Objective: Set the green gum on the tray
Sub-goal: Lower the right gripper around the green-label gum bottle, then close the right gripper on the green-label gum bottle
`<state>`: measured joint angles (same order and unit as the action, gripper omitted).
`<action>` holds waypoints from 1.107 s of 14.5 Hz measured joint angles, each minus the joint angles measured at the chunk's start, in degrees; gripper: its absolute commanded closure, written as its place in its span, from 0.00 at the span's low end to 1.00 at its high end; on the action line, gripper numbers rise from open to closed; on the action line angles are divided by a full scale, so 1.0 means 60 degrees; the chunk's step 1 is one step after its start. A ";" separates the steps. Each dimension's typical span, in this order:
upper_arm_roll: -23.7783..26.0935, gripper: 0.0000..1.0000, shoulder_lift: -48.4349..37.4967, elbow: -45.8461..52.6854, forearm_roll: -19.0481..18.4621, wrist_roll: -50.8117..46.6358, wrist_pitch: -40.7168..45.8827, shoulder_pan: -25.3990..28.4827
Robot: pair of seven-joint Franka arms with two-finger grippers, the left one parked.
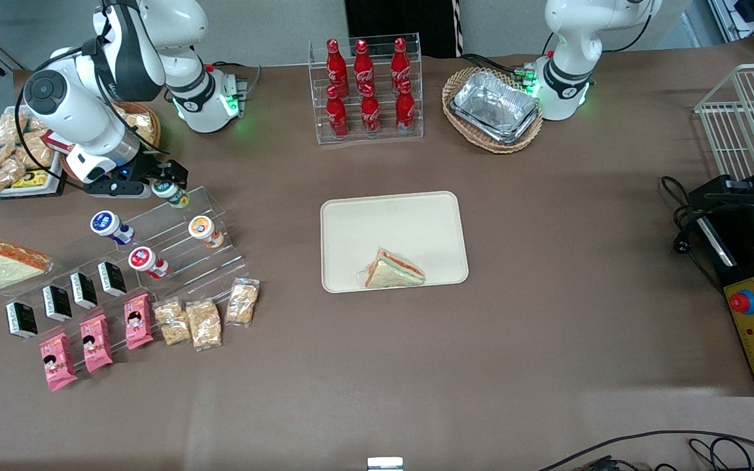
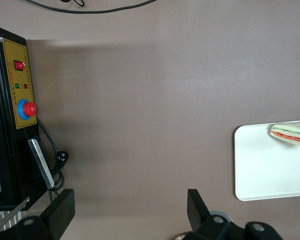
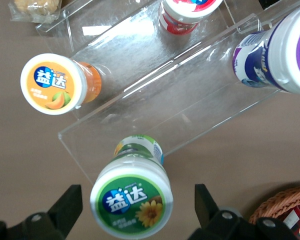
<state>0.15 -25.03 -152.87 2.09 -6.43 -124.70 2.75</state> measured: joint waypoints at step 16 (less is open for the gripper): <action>0.0004 0.59 0.0001 -0.0090 0.0000 -0.0043 -0.0281 0.0004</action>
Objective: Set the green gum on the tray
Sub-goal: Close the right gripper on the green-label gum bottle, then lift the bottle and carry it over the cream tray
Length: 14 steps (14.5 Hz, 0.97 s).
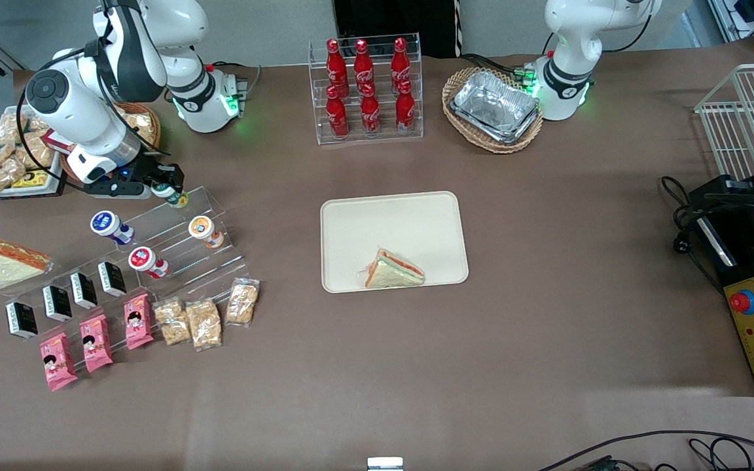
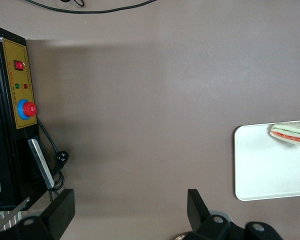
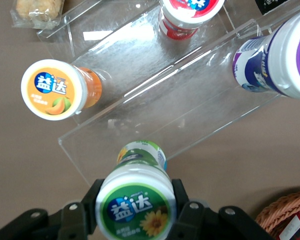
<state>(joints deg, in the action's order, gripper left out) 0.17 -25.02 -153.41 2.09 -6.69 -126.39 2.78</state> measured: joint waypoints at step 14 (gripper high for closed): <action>0.0032 0.61 -0.0488 0.3163 0.0000 -0.0054 0.3763 0.0030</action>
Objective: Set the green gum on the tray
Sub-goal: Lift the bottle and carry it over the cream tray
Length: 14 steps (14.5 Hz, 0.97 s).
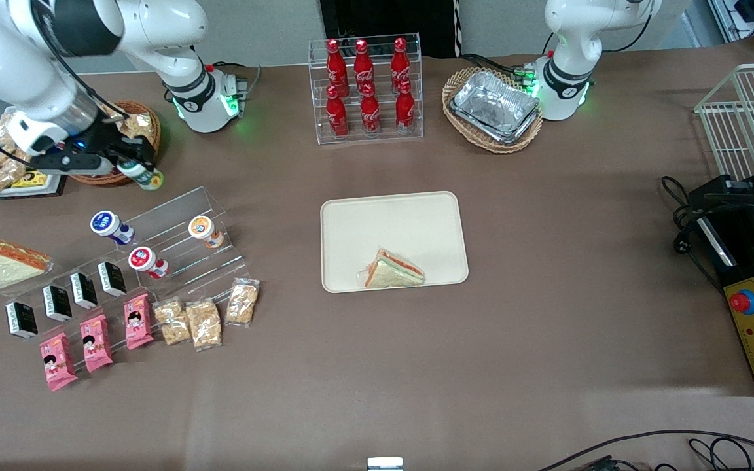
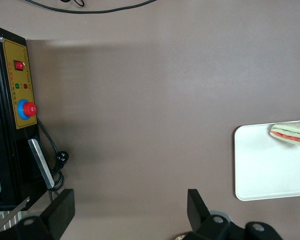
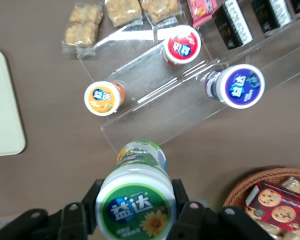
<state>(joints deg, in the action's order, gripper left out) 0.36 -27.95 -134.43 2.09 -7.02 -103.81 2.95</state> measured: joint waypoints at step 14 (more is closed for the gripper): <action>0.0169 0.61 0.4759 0.5547 0.0673 -0.6668 0.1078 0.4613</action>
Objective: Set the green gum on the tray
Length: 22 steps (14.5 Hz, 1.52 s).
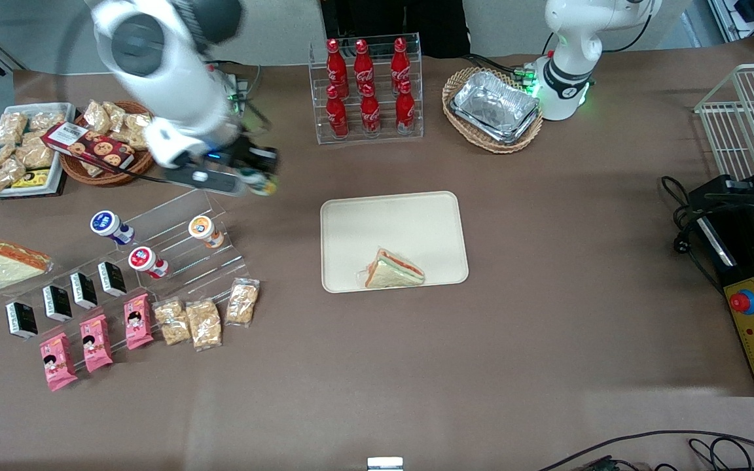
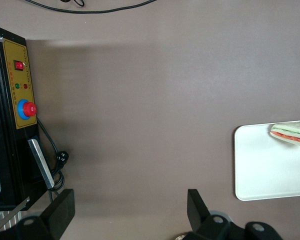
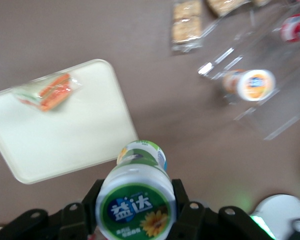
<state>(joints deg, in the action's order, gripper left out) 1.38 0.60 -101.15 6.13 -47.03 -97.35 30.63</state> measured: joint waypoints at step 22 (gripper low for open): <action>-0.0030 0.52 0.4520 -0.1759 0.0003 -0.2054 -0.6771 0.2429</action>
<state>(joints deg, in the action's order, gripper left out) 1.20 27.72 -111.71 6.15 -59.35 -137.97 45.21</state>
